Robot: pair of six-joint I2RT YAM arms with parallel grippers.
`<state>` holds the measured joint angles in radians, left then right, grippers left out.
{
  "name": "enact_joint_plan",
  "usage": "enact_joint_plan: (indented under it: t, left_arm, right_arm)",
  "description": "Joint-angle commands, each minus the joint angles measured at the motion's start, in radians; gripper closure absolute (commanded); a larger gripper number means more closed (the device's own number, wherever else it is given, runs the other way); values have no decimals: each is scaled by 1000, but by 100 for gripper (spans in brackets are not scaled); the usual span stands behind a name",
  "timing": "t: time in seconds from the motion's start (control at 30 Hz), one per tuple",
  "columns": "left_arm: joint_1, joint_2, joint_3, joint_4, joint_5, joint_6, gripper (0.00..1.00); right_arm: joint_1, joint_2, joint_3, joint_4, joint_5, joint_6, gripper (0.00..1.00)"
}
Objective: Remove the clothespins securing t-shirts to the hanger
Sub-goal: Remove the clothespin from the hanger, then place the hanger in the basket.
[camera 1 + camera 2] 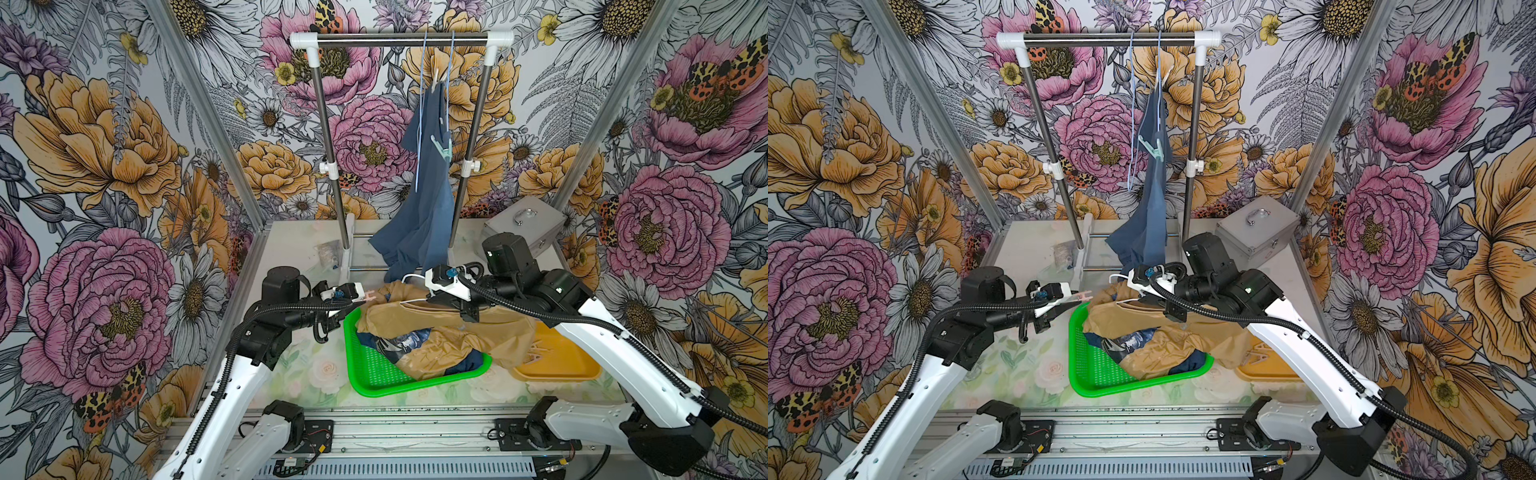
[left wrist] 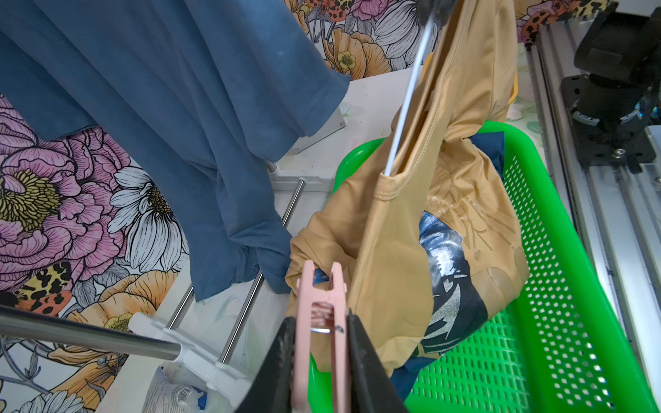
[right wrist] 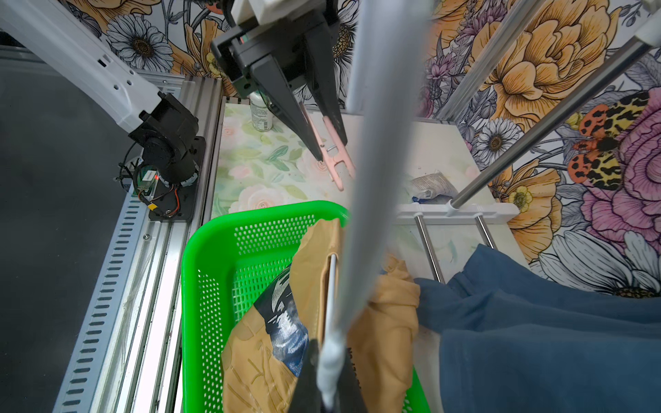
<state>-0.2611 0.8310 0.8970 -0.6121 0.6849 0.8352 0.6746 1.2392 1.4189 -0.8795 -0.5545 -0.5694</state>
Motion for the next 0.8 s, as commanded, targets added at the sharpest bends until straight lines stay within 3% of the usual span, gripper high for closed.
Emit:
enact_joint_plan:
  t: [0.0, 0.17, 0.3, 0.57, 0.77]
  left_arm:
    - [16, -28, 40, -36, 78, -38, 76]
    - [16, -73, 81, -37, 73, -94, 73]
    - [17, -112, 87, -37, 52, -133, 72]
    - [8, -109, 58, -35, 13, -281, 70]
    - [-127, -67, 40, -35, -127, -327, 66]
  right_arm:
    - [15, 50, 81, 47, -43, 35, 100]
    - [56, 132, 155, 199, 71, 130, 100]
    - [60, 174, 113, 377, 111, 346, 100]
    - [69, 99, -341, 867, 137, 690, 100]
    - [66, 85, -575, 1025, 225, 708, 100]
